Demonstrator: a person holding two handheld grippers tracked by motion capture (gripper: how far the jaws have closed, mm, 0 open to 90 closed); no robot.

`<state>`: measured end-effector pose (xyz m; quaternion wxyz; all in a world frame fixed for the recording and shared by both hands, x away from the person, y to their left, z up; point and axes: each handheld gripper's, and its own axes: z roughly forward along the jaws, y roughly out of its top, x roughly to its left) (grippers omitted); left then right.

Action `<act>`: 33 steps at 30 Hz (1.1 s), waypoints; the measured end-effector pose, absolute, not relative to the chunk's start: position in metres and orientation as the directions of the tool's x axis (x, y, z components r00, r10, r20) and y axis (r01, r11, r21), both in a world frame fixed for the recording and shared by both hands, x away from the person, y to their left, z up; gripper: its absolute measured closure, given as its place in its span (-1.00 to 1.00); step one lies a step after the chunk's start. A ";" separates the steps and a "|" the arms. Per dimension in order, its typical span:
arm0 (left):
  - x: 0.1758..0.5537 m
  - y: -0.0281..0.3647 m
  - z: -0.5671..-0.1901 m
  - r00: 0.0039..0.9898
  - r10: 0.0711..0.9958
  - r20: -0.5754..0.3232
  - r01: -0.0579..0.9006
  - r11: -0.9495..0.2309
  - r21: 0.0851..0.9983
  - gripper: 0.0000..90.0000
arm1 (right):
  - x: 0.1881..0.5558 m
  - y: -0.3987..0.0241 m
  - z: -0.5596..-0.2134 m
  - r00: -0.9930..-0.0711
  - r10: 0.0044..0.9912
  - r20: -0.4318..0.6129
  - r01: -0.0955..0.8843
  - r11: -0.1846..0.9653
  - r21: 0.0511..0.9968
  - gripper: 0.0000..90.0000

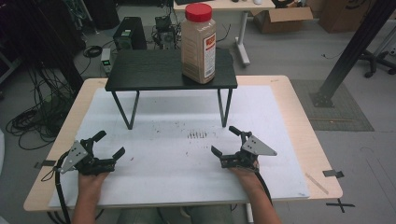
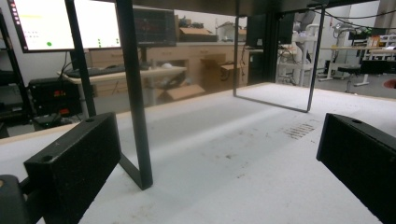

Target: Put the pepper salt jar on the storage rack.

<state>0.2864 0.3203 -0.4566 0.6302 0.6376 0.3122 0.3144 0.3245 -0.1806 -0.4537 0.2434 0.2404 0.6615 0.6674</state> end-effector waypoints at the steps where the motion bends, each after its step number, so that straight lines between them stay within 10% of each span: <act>1: 0.286 0.320 -0.457 0.607 0.795 0.007 0.002 -0.011 1.000 -0.99 | 0.324 -0.181 -0.454 -0.765 0.644 -0.003 -0.011 -0.008 1.000 -1.00; 33: 0.287 0.320 -0.457 0.606 0.795 0.004 0.007 -0.010 1.000 -0.99 | 0.323 -0.180 -0.454 -0.766 0.643 -0.014 -0.022 -0.004 1.000 -1.00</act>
